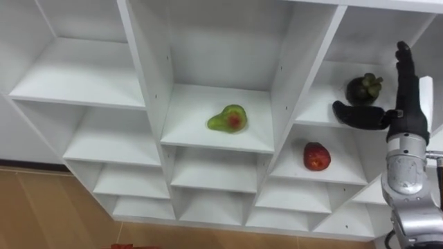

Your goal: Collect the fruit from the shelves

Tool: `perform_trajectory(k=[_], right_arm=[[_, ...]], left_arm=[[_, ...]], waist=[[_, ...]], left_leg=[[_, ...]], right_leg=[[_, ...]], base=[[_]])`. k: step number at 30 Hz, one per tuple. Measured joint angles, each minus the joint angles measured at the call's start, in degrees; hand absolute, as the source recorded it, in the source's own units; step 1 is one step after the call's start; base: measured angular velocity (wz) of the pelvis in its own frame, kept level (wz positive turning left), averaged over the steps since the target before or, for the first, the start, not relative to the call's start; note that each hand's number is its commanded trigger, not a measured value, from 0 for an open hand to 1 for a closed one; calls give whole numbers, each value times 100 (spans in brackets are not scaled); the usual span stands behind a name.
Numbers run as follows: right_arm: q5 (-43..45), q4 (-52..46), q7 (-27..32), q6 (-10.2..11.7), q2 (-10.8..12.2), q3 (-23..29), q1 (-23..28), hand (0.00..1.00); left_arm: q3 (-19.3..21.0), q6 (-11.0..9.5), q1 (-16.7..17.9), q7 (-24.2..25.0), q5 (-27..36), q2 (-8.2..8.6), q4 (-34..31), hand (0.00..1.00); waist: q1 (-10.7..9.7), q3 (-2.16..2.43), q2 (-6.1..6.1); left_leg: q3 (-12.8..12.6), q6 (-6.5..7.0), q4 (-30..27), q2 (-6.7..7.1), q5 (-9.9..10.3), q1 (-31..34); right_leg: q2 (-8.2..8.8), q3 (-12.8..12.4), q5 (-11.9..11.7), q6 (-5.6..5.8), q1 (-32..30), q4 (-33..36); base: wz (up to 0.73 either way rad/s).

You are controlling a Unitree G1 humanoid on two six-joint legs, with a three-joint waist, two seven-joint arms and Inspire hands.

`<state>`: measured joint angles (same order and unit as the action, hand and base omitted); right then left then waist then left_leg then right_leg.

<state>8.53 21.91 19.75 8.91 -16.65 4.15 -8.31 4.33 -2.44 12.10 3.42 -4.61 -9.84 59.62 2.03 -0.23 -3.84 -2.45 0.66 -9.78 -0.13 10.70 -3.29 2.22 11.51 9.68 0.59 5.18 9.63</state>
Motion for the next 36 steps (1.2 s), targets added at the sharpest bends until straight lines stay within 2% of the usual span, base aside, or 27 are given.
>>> perform_trajectory(k=[11,19,23,26,32,36], right_arm=[[-1,60,-288,-29,0,1,0,0],[-395,328,-616,-21,-2,1,0,0],[-409,411,-721,-3,-2,1,-10,0],[-484,490,-894,-8,-12,2,-67,0],[-507,660,-1237,-27,-76,33,-183,0],[-542,660,-1427,-71,-88,58,-183,0]], left_arm=[[1,4,50,11,-5,6,-239,100],[-2,4,1,86,-5,7,-298,100],[-2,4,-14,120,0,7,-298,100],[-1,4,-16,124,-3,4,-299,100],[17,4,-17,187,13,-58,-300,100],[11,4,-14,219,12,-125,-300,100]], waist=[[1,-7,7],[-6,32,-58],[-19,32,-62],[-17,11,-49],[-1,-4,-131],[-2,17,-206]], left_leg=[[-2,0,-7,6,0,-31],[-3,0,-4,11,0,-42],[7,0,-5,10,0,-37],[5,-1,10,6,1,-33],[-7,-3,0,5,-2,-31],[-22,-3,-2,6,-2,-31]], right_leg=[[-1,-23,1,0,38,-18],[-6,-26,-1,-3,77,-92],[-6,-20,-3,-7,84,-91],[-7,-17,-7,-13,89,-82],[-8,-37,-10,-18,87,-88],[-10,-56,-10,-18,74,-97]], base=[[0],[0],[0],[0],[0],[0]])
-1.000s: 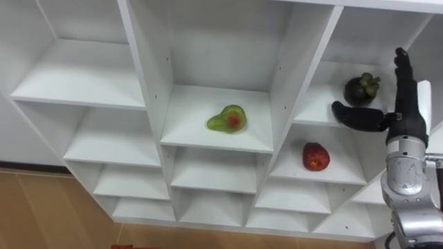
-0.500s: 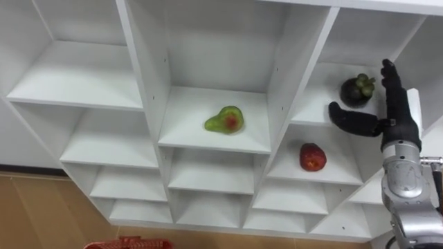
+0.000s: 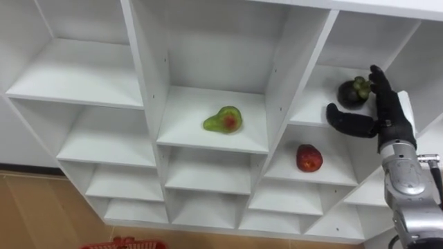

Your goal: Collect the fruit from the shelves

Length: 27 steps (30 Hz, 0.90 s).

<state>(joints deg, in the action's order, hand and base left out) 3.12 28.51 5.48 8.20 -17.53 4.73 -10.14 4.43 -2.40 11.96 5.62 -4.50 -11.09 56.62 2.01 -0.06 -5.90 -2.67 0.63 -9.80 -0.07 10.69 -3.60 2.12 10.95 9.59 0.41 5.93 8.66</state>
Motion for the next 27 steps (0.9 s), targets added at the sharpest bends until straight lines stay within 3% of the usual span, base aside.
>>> perform_trajectory(k=[5,6,7,8,9,14,27], right_arm=[[-53,-5,-123,-2,-7,13,-1,0],[-53,-5,-148,-5,-7,13,-2,38],[-53,-5,-158,-6,-7,18,-2,61],[-48,-5,-196,-6,-8,34,-6,91],[-23,-8,-230,-6,-8,45,-7,100],[152,-31,-267,22,-96,95,-35,100],[221,-159,-133,127,-128,152,-122,100]], left_arm=[[-3,1,-2,8,-15,-8,0,100],[-6,1,-3,8,-15,-7,0,100],[-6,1,-2,8,-15,-5,0,100],[-7,1,-3,10,-16,-1,0,100],[-7,1,-6,25,-15,0,0,100],[-19,1,-4,137,-5,12,-6,100],[-16,-11,-26,202,19,41,60,100]], waist=[[-4,7,-7],[-3,7,-1],[-2,7,3],[-1,8,14],[-1,5,31],[-3,25,125],[1,-5,239]], left_leg=[[1,0,6,-8,0,-9],[5,-1,6,-11,1,-8],[5,-1,5,-13,1,-8],[8,-2,14,-14,1,-5],[10,-2,19,-15,2,-4],[3,-3,18,-16,1,-8],[28,-17,25,-24,-8,-12]], right_leg=[[-6,14,-8,-11,-6,6],[-9,21,-13,-17,-5,7],[-11,20,-14,-19,-5,8],[-11,23,-15,-21,-5,9],[-11,25,-17,-22,-4,10],[-11,26,-19,-25,-2,22],[-21,42,-24,-33,8,15]], base=[[0],[0],[0],[0],[0],[0],[0]])
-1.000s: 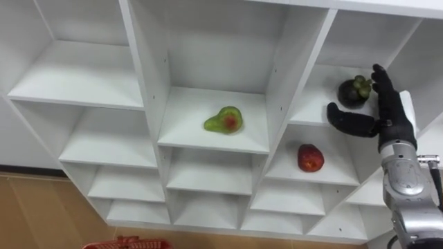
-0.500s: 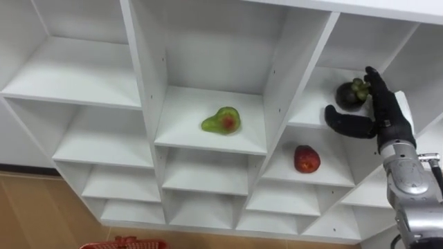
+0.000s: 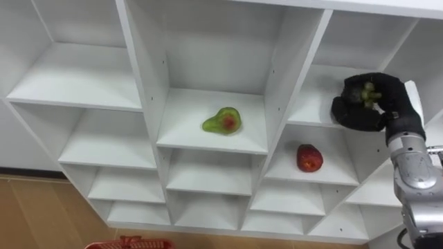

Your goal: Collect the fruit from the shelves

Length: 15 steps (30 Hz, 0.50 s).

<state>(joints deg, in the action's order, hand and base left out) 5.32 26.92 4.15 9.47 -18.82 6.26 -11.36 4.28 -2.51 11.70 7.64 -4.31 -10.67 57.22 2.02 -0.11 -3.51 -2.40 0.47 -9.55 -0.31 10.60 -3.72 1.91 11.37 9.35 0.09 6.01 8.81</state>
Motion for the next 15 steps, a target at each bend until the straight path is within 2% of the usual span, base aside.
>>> perform_trajectory(k=[3,6,11,15], right_arm=[[82,-4,49,70,37,-29,4,100],[85,-7,84,70,46,-69,5,100],[134,-7,204,43,47,-186,21,100],[197,-101,255,38,47,-292,66,100]], left_arm=[[-3,0,-20,-20,25,17,20,100],[-3,-1,-38,-80,28,37,20,100],[1,-7,-106,-80,27,37,20,100],[11,-21,-103,-82,24,26,20,100]], waist=[[12,-4,4],[29,8,-46],[143,-20,-108],[155,-25,-135]], left_leg=[[1,-3,3,-2,-2,0],[4,-2,-6,1,-3,-2],[13,-1,-4,1,-2,1],[13,-2,-5,3,-2,14]], right_leg=[[-3,-1,0,0,-3,-5],[0,11,0,1,-3,-7],[2,32,1,1,-4,-11],[7,77,1,1,-4,-11]], base=[[0],[0],[1],[1]])
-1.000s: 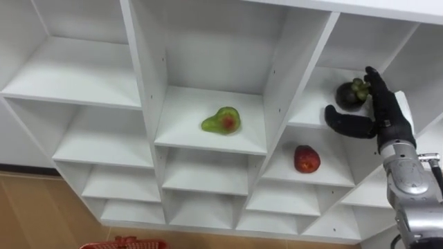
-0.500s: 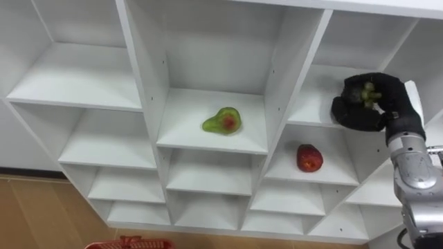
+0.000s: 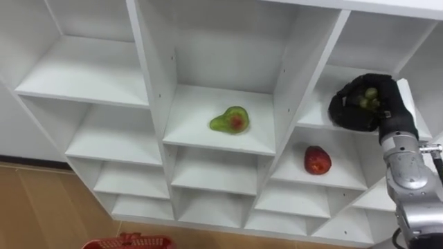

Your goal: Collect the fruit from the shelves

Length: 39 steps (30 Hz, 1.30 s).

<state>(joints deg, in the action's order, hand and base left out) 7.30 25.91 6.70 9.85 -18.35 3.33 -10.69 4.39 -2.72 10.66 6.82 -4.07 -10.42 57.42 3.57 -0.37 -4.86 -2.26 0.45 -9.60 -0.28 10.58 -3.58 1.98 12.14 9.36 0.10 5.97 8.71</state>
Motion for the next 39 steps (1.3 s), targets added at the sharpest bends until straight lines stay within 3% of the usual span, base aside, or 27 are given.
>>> perform_trajectory(k=[4,8,12,19,24,28,33,36,39], right_arm=[[-29,-232,-7,-60,12,-47,117,100],[3,-649,-83,-119,60,-104,358,100],[8,-1176,-198,-139,117,-240,646,100],[106,-1822,-443,-165,327,-451,1020,100],[151,-2413,-611,-231,345,-656,1404,100],[132,-2691,-997,-201,365,-930,1620,100],[198,-2622,-1546,-231,588,-1758,1719,100],[206,-2338,-1653,-229,705,-1828,1643,100],[177,-1760,-1613,-134,721,-1845,1420,100]], left_arm=[[-3,-4,3,-12,1,4,1,100],[-33,-3,1,-46,9,58,33,100],[-126,-11,-66,-117,5,78,142,100],[-173,-56,-85,-252,7,80,237,100],[-451,-151,-174,-335,-19,77,120,100],[-586,-164,-257,-269,-30,77,-237,100],[-1012,-215,-648,-181,-21,144,-468,100],[-1105,-224,-828,-136,19,291,-538,100],[-1305,-250,-1032,-136,19,295,-564,100]], waist=[[-7,8,11],[-29,60,108],[-39,52,201],[-60,67,187],[-123,69,187],[-171,56,210],[-177,6,283],[-177,-12,324],[-204,-23,343]], left_leg=[[23,0,-12,2,0,12],[60,0,-29,6,0,40],[42,-2,-12,2,-1,47],[-8,-3,-13,2,-10,121],[-69,-3,-24,-14,-10,142],[-149,-3,-37,-27,-9,187],[-98,2,-137,-17,-7,343],[-50,7,-263,-16,-4,541],[-17,19,-408,-19,-16,812]], right_leg=[[4,45,0,0,4,1],[5,58,0,0,-5,4],[4,58,0,0,-7,8],[6,29,-1,-2,-102,20],[-10,-79,-2,-4,-156,14],[-13,-103,-13,-20,-226,28],[10,-66,-13,-20,-350,112],[22,-60,-13,-20,-524,220],[34,-38,-29,-45,-769,293]], base=[[1],[3],[0],[-2],[-5],[-9],[5],[8],[3]])
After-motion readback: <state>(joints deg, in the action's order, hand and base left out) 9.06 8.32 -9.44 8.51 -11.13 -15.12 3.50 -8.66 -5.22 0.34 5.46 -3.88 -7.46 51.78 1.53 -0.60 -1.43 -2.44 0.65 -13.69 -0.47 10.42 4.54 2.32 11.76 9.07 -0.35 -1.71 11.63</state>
